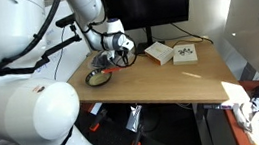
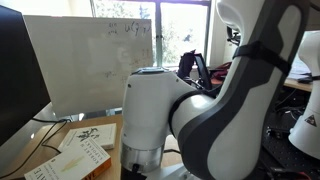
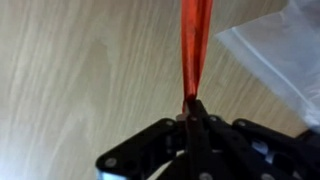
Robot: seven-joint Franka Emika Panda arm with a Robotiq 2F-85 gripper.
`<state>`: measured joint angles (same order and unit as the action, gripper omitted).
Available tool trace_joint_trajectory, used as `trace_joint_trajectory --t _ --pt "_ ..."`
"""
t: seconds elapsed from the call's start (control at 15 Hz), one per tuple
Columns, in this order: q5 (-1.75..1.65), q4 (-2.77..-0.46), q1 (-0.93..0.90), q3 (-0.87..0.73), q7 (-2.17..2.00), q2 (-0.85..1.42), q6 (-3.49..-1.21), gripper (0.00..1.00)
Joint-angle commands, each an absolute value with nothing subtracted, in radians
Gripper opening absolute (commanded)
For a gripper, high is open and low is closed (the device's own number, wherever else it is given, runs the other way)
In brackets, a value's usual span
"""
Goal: Put the red object in the bowl
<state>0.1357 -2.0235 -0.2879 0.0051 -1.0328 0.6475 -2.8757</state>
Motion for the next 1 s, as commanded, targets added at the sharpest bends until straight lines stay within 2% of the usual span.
trace_joint_trajectory --t 0.0,0.33,0.67,0.8,0.93 --pt "0.263 -2.118 -0.18 0.137 -0.852 0.591 -2.964 0.0" --pt "0.526 -2.207 0.015 0.397 -0.605 0.548 -3.047 0.0" --pt "0.783 -2.21 0.405 0.776 -0.274 0.602 -2.962 0.0" --pt "0.81 -2.218 0.516 0.827 -0.204 0.638 -2.86 0.0" --pt "0.898 -2.188 0.507 0.752 -0.054 0.667 -2.714 0.0"
